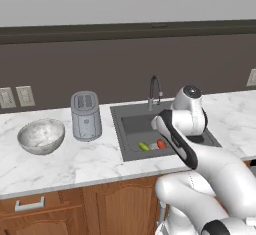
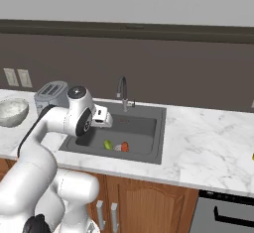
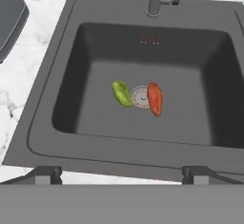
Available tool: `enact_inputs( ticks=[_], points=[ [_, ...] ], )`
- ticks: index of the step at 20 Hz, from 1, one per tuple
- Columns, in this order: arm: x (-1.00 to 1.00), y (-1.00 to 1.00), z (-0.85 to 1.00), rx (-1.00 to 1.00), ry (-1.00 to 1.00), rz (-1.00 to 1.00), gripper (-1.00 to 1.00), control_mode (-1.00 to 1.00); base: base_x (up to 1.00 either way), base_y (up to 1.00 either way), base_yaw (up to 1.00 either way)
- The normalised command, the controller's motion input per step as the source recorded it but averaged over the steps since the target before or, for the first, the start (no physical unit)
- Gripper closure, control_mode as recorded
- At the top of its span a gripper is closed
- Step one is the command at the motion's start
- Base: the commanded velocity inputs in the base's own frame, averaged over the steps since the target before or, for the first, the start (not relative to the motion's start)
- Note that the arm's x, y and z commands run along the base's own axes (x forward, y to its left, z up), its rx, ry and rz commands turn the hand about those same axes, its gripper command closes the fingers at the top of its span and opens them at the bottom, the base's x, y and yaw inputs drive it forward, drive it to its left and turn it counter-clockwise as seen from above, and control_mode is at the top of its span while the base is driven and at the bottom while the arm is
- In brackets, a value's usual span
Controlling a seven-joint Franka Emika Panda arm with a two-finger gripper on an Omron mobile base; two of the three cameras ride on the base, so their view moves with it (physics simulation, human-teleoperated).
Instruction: Remove the sweet potato and mango from the sink. Then move the bowl and cup from the counter to the sink for washing.
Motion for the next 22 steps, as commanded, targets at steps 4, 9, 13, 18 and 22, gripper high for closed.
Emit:
enact_inputs(
  ticks=[4, 9, 13, 18, 22],
  points=[
    [0.17, 0.0, -0.08, 0.0, 0.0, 0.01, -1.0, -1.0, 0.0, 0.0, 0.0],
    [0.16, 0.0, -0.1, 0.0, 0.0, 0.01, -1.0, -1.0, 0.0, 0.0, 0.0],
    [0.14, 0.0, -0.12, 0.0, 0.04, 0.0, -1.0, -1.0, 0.0, 0.0, 0.0],
    [0.11, 0.0, -0.13, 0.0, 0.05, 0.0, -1.0, -1.0, 0.0, 0.0, 0.0],
    [0.12, 0.0, -0.12, 0.0, 0.04, 0.0, -1.0, -1.0, 0.0, 0.0, 0.0]
  ],
)
